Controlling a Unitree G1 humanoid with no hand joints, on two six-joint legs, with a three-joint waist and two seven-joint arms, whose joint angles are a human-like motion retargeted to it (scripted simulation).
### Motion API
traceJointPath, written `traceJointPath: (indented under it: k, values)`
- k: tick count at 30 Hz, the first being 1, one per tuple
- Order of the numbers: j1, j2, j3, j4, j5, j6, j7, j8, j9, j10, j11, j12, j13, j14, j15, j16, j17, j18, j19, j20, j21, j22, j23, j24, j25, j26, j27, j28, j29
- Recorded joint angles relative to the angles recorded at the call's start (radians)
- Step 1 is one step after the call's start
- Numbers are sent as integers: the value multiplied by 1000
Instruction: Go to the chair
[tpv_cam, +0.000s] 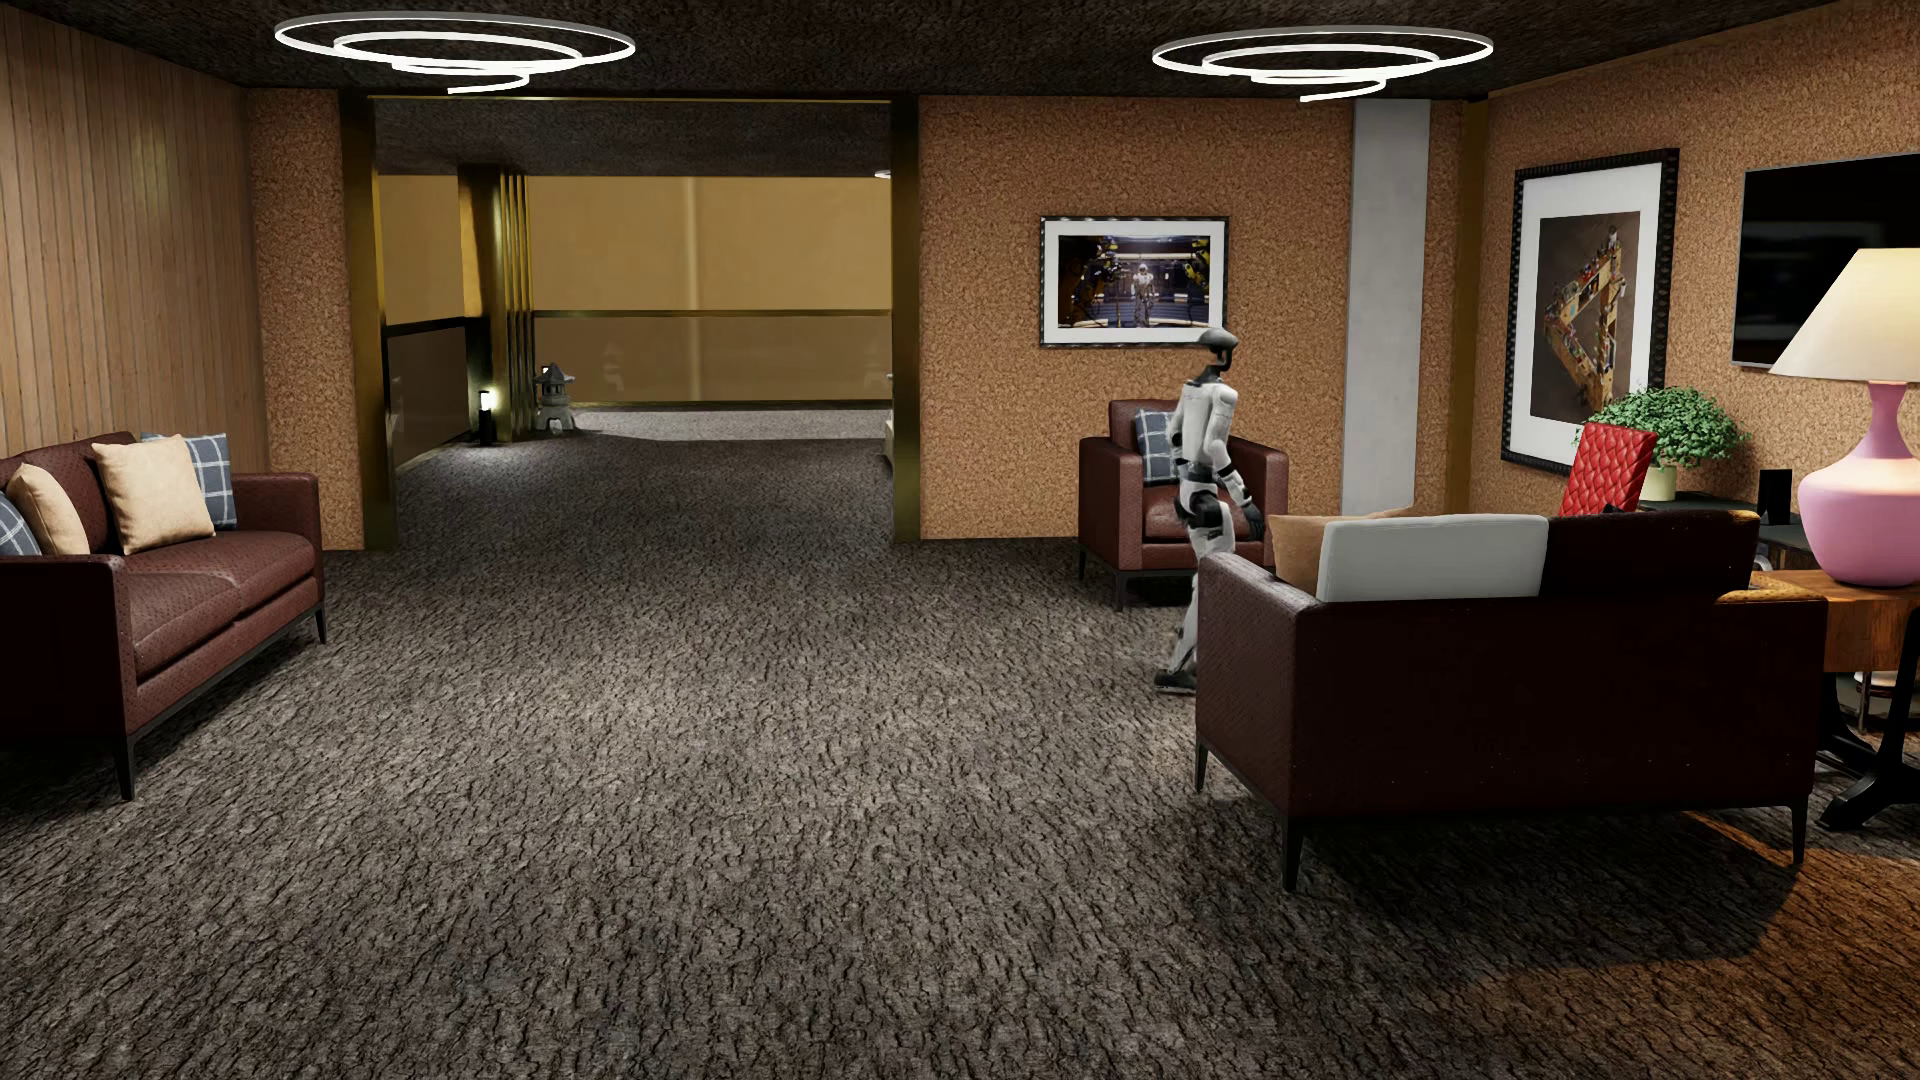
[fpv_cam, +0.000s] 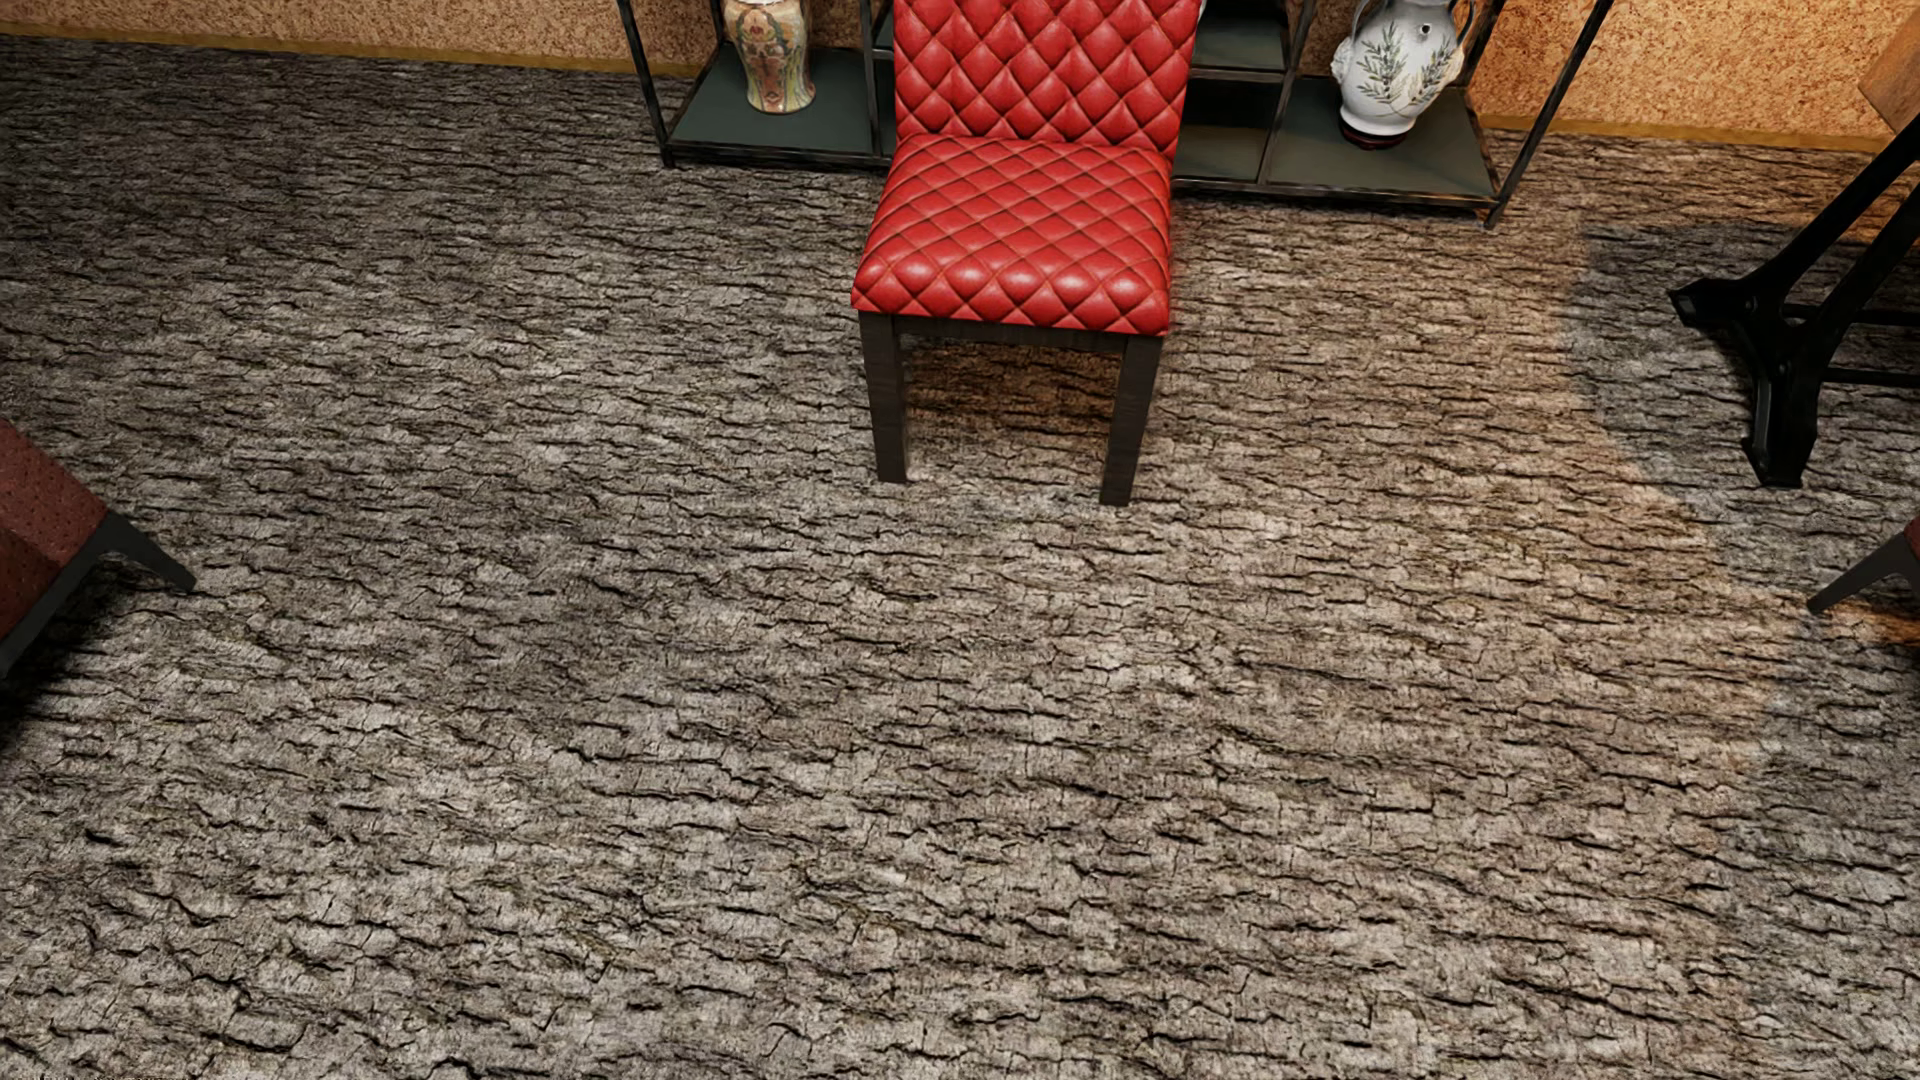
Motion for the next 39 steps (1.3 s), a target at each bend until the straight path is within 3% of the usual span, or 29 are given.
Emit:
traceJointPath:
  k: [3,4,6,7,9,11,13,15,19,23,26,29,30,33,34,36,39]
  values:
    - [32,-137,-19,-10,-91,-13,-17,73,9,-1,351,-38,28,-14,123,0,51,-19,55,-9,-63,-39,-38,34,20,-12,-6,18,-9]
    - [40,-209,-30,-15,-122,-17,-28,127,13,1,496,-59,32,-23,179,0,56,-26,44,-14,-63,-60,-56,47,9,-23,-6,25,-3]
    - [59,-327,-49,-23,-147,-28,-49,242,21,7,679,-89,48,-40,177,1,60,-43,65,-9,-78,-108,-80,53,-3,-47,-3,57,0]
    - [70,-364,-53,-22,-162,-31,-59,281,23,5,697,-106,63,-43,173,1,62,-55,104,0,-93,-121,-83,47,0,-54,0,77,1]
    - [94,-387,-58,-19,-222,-36,-82,297,21,-9,603,-130,78,-41,162,2,71,-80,102,12,-111,-156,-75,45,-5,-63,12,100,14]
    - [106,-379,-67,-19,-257,-40,-119,319,19,-11,417,-144,93,-44,147,4,73,-104,61,8,-126,-201,-76,58,-6,-77,11,107,37]
    - [116,-346,-75,-13,-183,-41,-172,494,16,-11,201,-153,107,-45,167,4,86,-128,133,-2,-152,-229,-81,62,6,-88,15,106,40]
    - [127,-282,-71,9,-102,-40,-216,650,13,-13,66,-150,111,-42,183,9,100,-157,140,-10,-157,-236,-77,69,6,-81,21,95,35]
    - [122,-221,-50,87,-51,-45,-278,532,15,22,60,-106,80,-27,97,12,89,-223,51,-4,-78,-212,-57,87,-48,-48,16,84,55]
    - [84,-190,-43,184,40,-25,-362,450,24,62,61,-71,49,6,63,35,84,-271,-8,-45,-19,-160,-85,125,-57,-28,-4,5,30]
    - [44,-175,-41,241,101,-2,-423,386,30,76,46,-60,29,41,50,43,92,-275,-54,-63,-16,-138,-104,129,-18,-22,4,-30,9]
    - [13,-173,-47,300,128,19,-331,323,33,81,39,-61,23,70,39,42,79,-238,-88,-81,-22,-131,-90,120,-11,-19,-10,-34,0]
    - [0,-174,-48,301,130,25,-313,305,34,101,38,-67,19,53,36,42,75,-222,-96,-87,-21,-129,-85,117,-11,-20,-10,-34,0]
    - [-33,-172,-50,196,126,35,-383,263,33,205,40,-85,8,-33,34,45,63,-278,-113,-101,-16,-135,-69,107,-14,-24,-8,-29,5]
    - [-27,-170,-54,166,124,38,-384,250,31,224,38,-94,-3,-53,35,45,65,-261,-117,-103,-7,-135,-70,104,-15,-25,8,-26,8]
    - [20,-162,-60,176,119,45,-257,234,25,170,13,-103,-15,-53,42,40,58,-196,-122,-106,0,-140,-71,97,-12,-31,26,-13,9]
    - [69,-162,-52,146,109,44,-242,237,18,57,-1,-116,-31,-26,49,41,64,-202,-127,-126,-14,-141,-59,95,2,-38,44,-2,3]
